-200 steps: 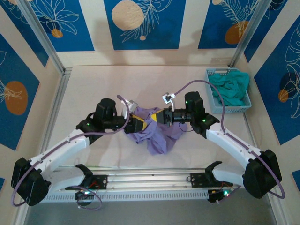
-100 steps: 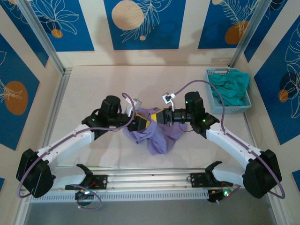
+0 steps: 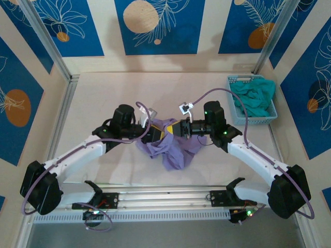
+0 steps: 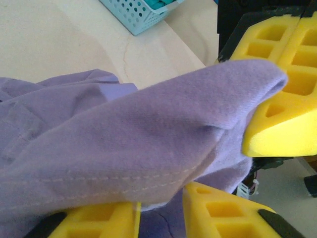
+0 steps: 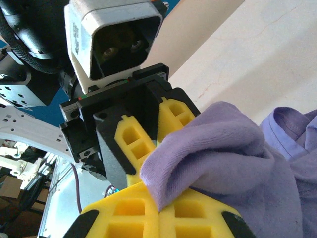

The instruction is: Fold the inside-out t-shirt

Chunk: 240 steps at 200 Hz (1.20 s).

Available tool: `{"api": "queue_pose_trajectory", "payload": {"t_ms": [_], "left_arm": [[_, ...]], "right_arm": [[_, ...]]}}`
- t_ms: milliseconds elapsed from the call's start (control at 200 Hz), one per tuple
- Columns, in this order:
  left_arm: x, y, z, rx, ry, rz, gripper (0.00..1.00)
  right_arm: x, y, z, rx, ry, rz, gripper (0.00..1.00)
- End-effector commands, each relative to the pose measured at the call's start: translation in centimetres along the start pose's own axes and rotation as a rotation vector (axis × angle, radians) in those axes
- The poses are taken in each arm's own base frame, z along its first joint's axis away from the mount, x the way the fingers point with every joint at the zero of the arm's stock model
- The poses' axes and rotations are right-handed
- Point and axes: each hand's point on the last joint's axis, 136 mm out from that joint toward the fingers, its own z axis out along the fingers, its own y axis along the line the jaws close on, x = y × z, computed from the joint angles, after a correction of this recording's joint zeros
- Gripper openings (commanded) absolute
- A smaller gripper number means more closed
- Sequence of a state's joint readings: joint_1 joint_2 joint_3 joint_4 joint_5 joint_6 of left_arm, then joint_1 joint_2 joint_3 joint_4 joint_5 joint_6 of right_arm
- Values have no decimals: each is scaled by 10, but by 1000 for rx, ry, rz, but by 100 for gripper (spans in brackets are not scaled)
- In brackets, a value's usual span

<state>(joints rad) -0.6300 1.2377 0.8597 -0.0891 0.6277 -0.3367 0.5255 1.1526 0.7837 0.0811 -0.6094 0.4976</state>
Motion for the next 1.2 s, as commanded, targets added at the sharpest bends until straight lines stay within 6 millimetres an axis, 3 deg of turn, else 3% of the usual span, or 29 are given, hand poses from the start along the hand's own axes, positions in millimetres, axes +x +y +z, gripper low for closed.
{"api": "queue_pose_trajectory", "payload": {"t_ms": [0,190,290,545,670,745,840,905,1075,1195], "left_arm": [[-15,-6,-1,32,-34,23,21],[-18,-14,-5,63,-50,35,0],[-18,-21,-11,77,-60,34,0],[-25,-40,-31,93,-100,-28,0],[-29,-36,-36,36,-119,-110,0],[-32,-33,-38,3,-141,-148,0],[-35,-27,-40,-40,-166,-193,0],[-36,-23,-40,-69,-177,-216,0],[-40,-22,-36,-84,-186,-242,0],[-43,-28,-35,-73,-192,-238,0]], "right_arm": [[-10,11,-6,-11,-22,-35,0],[-13,9,-6,3,-30,-38,0],[-14,-1,-7,72,-33,-32,0],[-16,-36,-1,352,-5,-73,13],[-16,-62,-9,559,31,-54,18],[-15,-68,-18,637,36,-75,23],[-13,-58,-25,645,19,-139,32],[-8,-39,-22,569,-4,-201,37],[18,9,6,273,-29,-275,46],[22,12,27,244,-43,-263,50]]}}
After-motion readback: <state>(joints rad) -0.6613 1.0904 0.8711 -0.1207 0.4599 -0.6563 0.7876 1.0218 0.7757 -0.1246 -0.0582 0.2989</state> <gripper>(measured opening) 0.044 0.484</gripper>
